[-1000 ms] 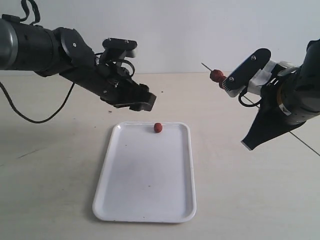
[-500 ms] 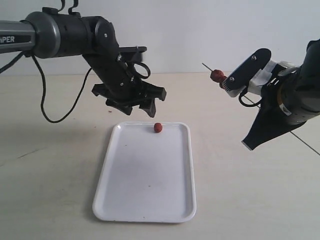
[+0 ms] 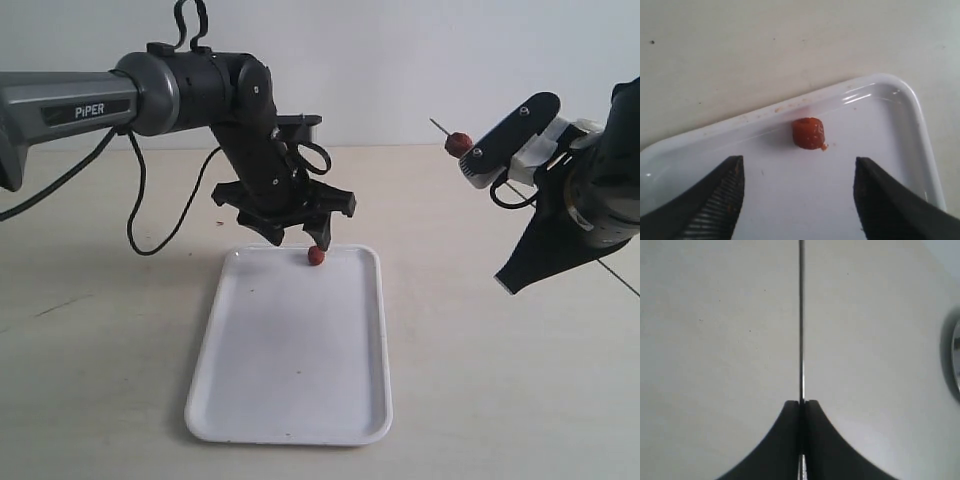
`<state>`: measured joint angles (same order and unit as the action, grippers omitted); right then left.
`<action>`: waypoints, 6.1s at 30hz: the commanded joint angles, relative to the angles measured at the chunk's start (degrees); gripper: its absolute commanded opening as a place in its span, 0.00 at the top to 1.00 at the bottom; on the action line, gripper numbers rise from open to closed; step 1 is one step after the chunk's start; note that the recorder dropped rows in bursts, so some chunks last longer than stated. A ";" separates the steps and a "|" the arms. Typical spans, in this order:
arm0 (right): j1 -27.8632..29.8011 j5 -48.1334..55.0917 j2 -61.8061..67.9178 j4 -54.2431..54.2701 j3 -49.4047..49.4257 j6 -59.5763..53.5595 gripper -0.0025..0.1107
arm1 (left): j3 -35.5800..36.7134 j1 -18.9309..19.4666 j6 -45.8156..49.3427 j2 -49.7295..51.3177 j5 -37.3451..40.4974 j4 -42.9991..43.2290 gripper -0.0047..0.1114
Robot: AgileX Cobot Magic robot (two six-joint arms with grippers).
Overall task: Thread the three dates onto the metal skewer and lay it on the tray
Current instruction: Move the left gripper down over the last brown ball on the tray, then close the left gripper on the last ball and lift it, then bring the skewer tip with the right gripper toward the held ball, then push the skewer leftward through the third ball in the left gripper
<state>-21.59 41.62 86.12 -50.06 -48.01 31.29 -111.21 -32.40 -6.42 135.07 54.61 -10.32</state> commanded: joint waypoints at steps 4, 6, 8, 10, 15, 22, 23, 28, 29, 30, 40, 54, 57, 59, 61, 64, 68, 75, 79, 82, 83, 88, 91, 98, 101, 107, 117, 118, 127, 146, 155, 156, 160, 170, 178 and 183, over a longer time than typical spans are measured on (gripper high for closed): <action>0.28 0.36 -0.16 -1.03 -0.38 1.38 0.98 | -3.53 -0.38 -1.40 2.56 0.89 0.75 0.43; 0.28 0.13 -0.16 -1.14 -0.38 1.38 0.98 | -4.25 -0.51 -1.83 3.38 0.89 0.84 0.43; 0.28 0.03 -0.16 -1.14 -0.38 1.38 0.98 | -5.21 -0.84 -2.49 4.02 0.63 1.98 0.43; 0.28 0.03 -0.16 -1.14 -0.38 1.38 0.98 | -6.28 -1.21 -3.12 4.62 0.63 3.32 0.43; 0.28 0.03 -0.16 -1.14 -0.38 1.38 0.98 | -8.07 -1.47 -4.16 5.81 1.86 4.22 0.43; 0.28 -0.01 -0.16 -1.14 -0.38 1.53 0.98 | -10.05 -2.22 -4.73 8.51 3.89 5.57 0.43; 0.28 -0.12 -0.16 -1.14 -0.38 1.54 0.98 | -10.05 -2.31 -4.73 8.51 3.89 6.11 0.43; 0.28 -0.15 -0.16 -1.01 -0.38 1.54 0.98 | -10.05 -2.55 -4.73 8.51 3.37 7.02 0.43; 0.28 -0.15 -0.16 -1.01 -0.38 1.54 0.98 | -10.05 -2.55 -4.73 8.51 3.62 7.16 0.43; 0.28 -0.27 -0.16 -1.01 -0.38 1.54 0.98 | -10.05 -2.55 -4.73 8.51 3.91 7.29 0.43; 0.28 -1.03 -0.16 -1.01 -0.38 1.54 0.98 | -10.05 -2.55 -3.63 8.51 5.07 10.32 0.49; 0.28 -1.37 -0.04 -1.01 -0.38 1.67 0.98 | -10.05 -3.14 -3.63 8.51 3.44 9.95 0.50; 0.28 -1.37 -0.04 -1.01 -0.38 1.77 0.98 | -10.05 -3.14 -3.63 8.51 3.62 9.95 0.51; 0.28 -1.37 -0.04 -1.01 -0.38 1.77 0.98 | -10.05 -3.14 -3.63 8.51 4.17 9.95 0.57; 0.28 -1.47 -0.04 -1.01 -0.38 1.77 0.98 | -10.05 -3.14 -3.63 8.51 4.30 10.32 0.60; 0.28 -1.47 -0.04 -1.01 -0.38 1.77 0.98 | -10.05 -3.14 -3.63 8.51 4.72 10.32 0.58; 0.28 -1.47 -0.04 -1.01 -0.38 1.77 0.98 | -10.05 -3.14 -3.63 8.51 5.14 10.32 0.57; 0.28 -1.47 -0.04 -0.89 -0.38 1.77 0.98 | -10.05 -3.14 -3.63 8.51 5.29 10.32 0.72; 0.28 -1.47 -0.04 -0.89 -0.38 1.77 0.98 | -10.05 -3.14 -3.63 8.51 5.40 10.32 0.73; 0.28 -1.47 -0.04 -0.89 -0.38 1.77 0.98 | -10.05 -3.14 -3.63 8.51 5.61 10.32 0.73; 0.28 -1.47 -0.04 -0.89 -0.38 1.77 0.98 | -10.05 -3.14 -3.63 8.51 5.72 10.32 0.73; 0.28 -1.47 -0.04 -0.89 -0.38 1.77 0.98 | -10.05 -3.14 -1.16 8.16 6.96 9.95 0.73; 0.28 -1.47 -0.04 -1.03 -0.38 1.77 0.98 | -10.05 -3.14 1.64 6.82 9.15 10.32 0.73; 0.28 -1.07 -0.04 -1.05 -0.38 2.21 0.98 | -10.05 -3.02 6.91 1.70 13.05 10.32 0.73; 0.28 -0.96 -0.04 -1.05 -0.38 2.32 0.98 | -10.05 -3.02 7.89 -0.45 13.81 10.32 0.73; 0.28 -0.84 -0.04 0.56 -0.38 -2.56 0.98 | -10.05 -3.02 23.01 -3.70 15.35 11.68 0.73; 0.28 -1.44 -0.04 14.08 -0.38 -30.40 0.98 | -10.05 -3.02 39.87 -3.97 15.35 11.00 0.73; 0.28 -1.66 -0.04 15.31 -0.38 -33.00 0.98 | -10.05 -3.02 41.91 -3.97 15.35 10.89 0.73; 0.28 -6.23 -0.04 19.55 -0.38 -45.37 0.98 | -10.05 -3.02 56.99 -3.97 15.35 4.14 0.73; 0.28 -8.90 -0.04 15.27 -0.38 -47.67 0.98 | -5.00 -3.02 68.31 -4.09 15.35 4.05 0.73; 0.28 -7.06 -0.04 13.10 -0.38 -49.68 0.98 | -4.23 -3.02 69.40 -5.73 15.35 3.67 0.73; 0.28 -7.07 -0.04 13.10 -0.38 -49.78 0.98 | -4.23 -3.02 69.40 -5.78 15.35 3.67 0.73; 0.28 -7.75 0.66 12.96 -0.38 -50.48 0.98 | -4.23 -3.02 69.40 -6.18 15.35 3.67 0.73; 0.28 -11.03 2.77 12.03 -0.38 -50.13 0.98 | -4.23 -3.02 69.40 -6.20 15.35 3.05 0.73; 0.28 -11.04 2.77 10.32 -0.38 -48.79 0.98 | -4.23 -3.02 69.40 -6.20 15.35 3.05 0.73; 0.28 -10.89 2.77 10.22 -0.38 -48.79 0.98 | -4.23 -3.02 69.40 -6.20 15.35 3.05 0.73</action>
<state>-21.59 30.95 88.85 -39.31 -48.01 -17.85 -115.65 -35.43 63.00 129.52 69.93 -6.74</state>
